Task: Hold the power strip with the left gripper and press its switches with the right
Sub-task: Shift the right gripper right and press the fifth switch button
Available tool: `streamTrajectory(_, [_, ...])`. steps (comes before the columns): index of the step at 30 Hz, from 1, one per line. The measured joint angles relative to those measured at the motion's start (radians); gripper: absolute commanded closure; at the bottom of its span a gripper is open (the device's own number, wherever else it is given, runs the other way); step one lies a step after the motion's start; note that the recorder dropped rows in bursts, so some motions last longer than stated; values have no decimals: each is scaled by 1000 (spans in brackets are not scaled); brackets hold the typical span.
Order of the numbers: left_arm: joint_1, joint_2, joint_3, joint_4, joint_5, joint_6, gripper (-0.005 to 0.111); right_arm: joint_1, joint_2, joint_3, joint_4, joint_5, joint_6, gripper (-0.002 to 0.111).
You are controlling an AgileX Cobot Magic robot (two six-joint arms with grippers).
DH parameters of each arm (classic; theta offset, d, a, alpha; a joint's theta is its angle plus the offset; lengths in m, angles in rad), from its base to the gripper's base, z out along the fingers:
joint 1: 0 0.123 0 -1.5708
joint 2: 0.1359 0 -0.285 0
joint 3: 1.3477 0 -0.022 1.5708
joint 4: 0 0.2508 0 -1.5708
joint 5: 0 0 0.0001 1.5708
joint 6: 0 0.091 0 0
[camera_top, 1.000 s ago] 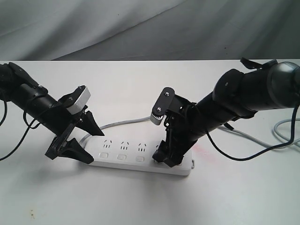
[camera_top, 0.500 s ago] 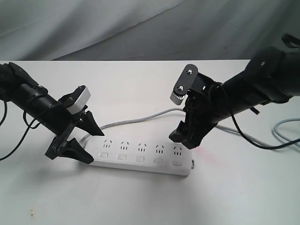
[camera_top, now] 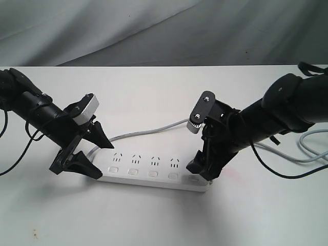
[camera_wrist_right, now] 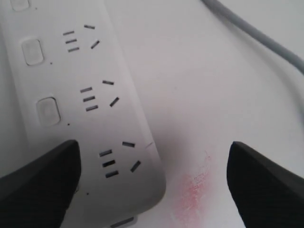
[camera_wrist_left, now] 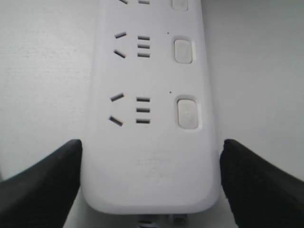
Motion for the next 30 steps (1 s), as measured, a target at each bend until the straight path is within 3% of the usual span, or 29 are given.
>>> streamTrajectory(30, [0, 0, 0, 0, 2, 0, 83, 0, 18, 2, -8, 32, 11, 31])
